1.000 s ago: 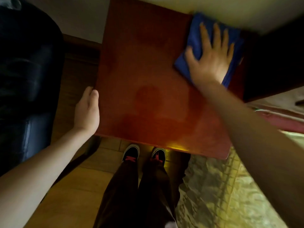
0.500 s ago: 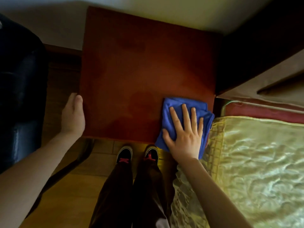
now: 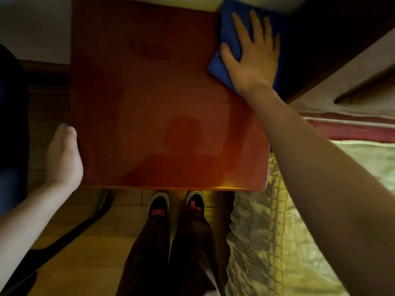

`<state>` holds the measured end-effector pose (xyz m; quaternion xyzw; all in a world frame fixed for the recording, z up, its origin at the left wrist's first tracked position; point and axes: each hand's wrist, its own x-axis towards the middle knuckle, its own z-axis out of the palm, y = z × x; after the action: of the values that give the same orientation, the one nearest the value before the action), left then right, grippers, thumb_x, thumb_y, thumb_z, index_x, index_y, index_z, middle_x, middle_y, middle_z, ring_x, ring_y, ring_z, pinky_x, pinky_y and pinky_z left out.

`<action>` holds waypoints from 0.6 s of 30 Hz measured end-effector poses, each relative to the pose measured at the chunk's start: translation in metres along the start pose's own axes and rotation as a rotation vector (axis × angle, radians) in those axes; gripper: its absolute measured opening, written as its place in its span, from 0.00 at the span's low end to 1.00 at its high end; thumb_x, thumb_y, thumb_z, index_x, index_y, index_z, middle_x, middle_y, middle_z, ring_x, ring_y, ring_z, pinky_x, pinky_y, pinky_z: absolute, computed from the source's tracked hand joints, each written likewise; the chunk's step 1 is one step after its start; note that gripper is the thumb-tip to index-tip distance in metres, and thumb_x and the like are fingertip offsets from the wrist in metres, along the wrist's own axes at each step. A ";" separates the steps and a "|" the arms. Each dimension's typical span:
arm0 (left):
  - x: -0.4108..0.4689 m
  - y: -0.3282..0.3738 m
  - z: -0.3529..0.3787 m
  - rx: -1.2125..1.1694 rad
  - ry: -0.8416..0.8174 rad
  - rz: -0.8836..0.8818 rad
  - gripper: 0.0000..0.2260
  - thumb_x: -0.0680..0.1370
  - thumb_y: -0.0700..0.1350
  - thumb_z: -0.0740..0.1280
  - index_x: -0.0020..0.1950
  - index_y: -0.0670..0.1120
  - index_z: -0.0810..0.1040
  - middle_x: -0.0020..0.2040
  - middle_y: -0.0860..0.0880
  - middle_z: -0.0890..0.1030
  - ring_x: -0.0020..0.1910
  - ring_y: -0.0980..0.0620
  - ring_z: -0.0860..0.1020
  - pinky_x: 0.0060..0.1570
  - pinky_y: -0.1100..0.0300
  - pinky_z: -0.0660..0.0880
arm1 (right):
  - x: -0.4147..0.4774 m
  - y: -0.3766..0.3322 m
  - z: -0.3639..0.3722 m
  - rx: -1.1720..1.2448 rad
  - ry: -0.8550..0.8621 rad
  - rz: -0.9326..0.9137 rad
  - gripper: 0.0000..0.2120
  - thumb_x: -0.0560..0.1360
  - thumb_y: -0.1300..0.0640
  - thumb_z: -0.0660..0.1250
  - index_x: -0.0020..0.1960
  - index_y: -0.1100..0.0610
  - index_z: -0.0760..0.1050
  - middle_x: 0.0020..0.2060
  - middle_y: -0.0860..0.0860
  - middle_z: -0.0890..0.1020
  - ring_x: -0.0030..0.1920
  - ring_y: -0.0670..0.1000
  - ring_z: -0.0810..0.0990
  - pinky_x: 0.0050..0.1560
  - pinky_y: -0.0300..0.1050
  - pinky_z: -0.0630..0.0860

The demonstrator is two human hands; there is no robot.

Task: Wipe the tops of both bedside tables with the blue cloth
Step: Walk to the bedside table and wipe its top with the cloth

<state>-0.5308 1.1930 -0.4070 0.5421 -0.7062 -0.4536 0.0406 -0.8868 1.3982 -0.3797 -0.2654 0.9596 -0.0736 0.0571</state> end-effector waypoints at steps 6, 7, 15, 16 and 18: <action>-0.017 0.023 0.000 0.034 -0.005 -0.039 0.15 0.83 0.54 0.47 0.43 0.60 0.70 0.42 0.59 0.72 0.41 0.66 0.75 0.42 0.67 0.70 | -0.107 -0.016 0.006 0.007 0.016 -0.002 0.29 0.76 0.36 0.52 0.76 0.41 0.56 0.77 0.49 0.60 0.78 0.57 0.54 0.76 0.59 0.50; -0.019 0.026 0.000 0.041 -0.011 -0.038 0.14 0.83 0.53 0.47 0.44 0.58 0.70 0.42 0.58 0.72 0.40 0.66 0.74 0.41 0.66 0.69 | -0.132 -0.018 0.007 0.005 0.004 -0.020 0.29 0.76 0.36 0.53 0.76 0.41 0.56 0.77 0.49 0.59 0.78 0.57 0.54 0.76 0.59 0.50; -0.028 0.034 -0.001 0.077 0.005 -0.010 0.17 0.83 0.54 0.46 0.54 0.46 0.70 0.40 0.55 0.70 0.39 0.52 0.71 0.38 0.59 0.65 | -0.222 -0.025 0.002 0.001 -0.162 -0.057 0.31 0.77 0.36 0.53 0.77 0.42 0.53 0.78 0.49 0.56 0.78 0.57 0.49 0.76 0.61 0.48; -0.028 0.034 -0.002 0.084 0.005 -0.009 0.19 0.83 0.54 0.46 0.57 0.44 0.71 0.41 0.53 0.71 0.41 0.50 0.71 0.40 0.58 0.65 | -0.220 -0.025 -0.004 0.037 -0.166 -0.058 0.30 0.77 0.36 0.53 0.77 0.43 0.54 0.78 0.49 0.56 0.78 0.56 0.49 0.76 0.61 0.48; -0.029 0.035 -0.003 0.106 0.009 -0.016 0.21 0.83 0.54 0.46 0.62 0.43 0.71 0.48 0.48 0.74 0.47 0.48 0.72 0.47 0.56 0.66 | -0.221 -0.023 -0.015 0.124 -0.104 0.049 0.29 0.77 0.38 0.54 0.76 0.45 0.58 0.77 0.49 0.61 0.77 0.56 0.55 0.75 0.60 0.52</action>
<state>-0.5427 1.2143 -0.3685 0.5512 -0.7246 -0.4135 0.0116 -0.6892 1.4947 -0.3456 -0.2412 0.9552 -0.1176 0.1250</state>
